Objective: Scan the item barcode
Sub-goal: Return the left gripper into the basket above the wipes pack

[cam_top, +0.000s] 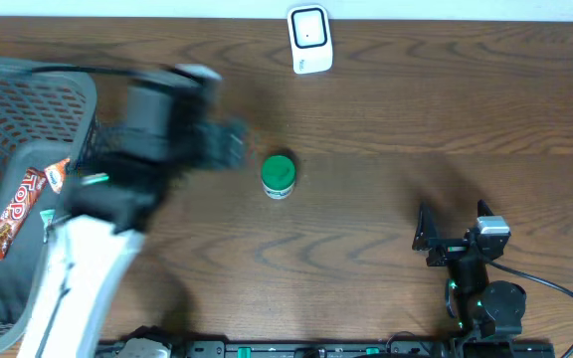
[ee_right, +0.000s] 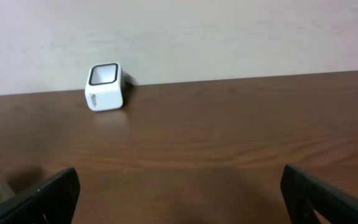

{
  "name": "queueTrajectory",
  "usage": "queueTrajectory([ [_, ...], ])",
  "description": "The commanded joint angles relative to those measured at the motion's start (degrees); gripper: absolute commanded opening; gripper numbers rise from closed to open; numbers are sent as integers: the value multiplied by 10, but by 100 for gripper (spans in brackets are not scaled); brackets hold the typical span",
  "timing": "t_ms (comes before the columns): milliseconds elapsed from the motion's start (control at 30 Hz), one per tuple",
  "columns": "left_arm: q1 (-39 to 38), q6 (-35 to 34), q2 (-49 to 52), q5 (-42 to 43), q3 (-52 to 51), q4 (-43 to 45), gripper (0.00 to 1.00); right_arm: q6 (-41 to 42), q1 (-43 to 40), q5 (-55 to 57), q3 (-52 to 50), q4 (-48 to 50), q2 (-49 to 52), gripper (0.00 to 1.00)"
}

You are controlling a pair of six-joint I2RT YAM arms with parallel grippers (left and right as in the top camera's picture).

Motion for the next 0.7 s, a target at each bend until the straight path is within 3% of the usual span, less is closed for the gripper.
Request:
queueTrajectory([
  [0, 110, -59, -37, -17, 69, -16, 92, 6, 3, 1, -1, -2, 0, 99],
  [167, 310, -181, -26, -9, 91, -97, 92, 6, 3, 1, -1, -2, 0, 99],
  [300, 424, -245, 7, -11, 89, -156, 92, 6, 3, 1, -1, -2, 0, 99],
  [400, 475, -261, 38, -11, 73, -175, 92, 6, 3, 1, -1, -2, 0, 99],
  [667, 526, -266, 103, -11, -22, -160, 92, 6, 3, 1, -1, -2, 0, 99],
])
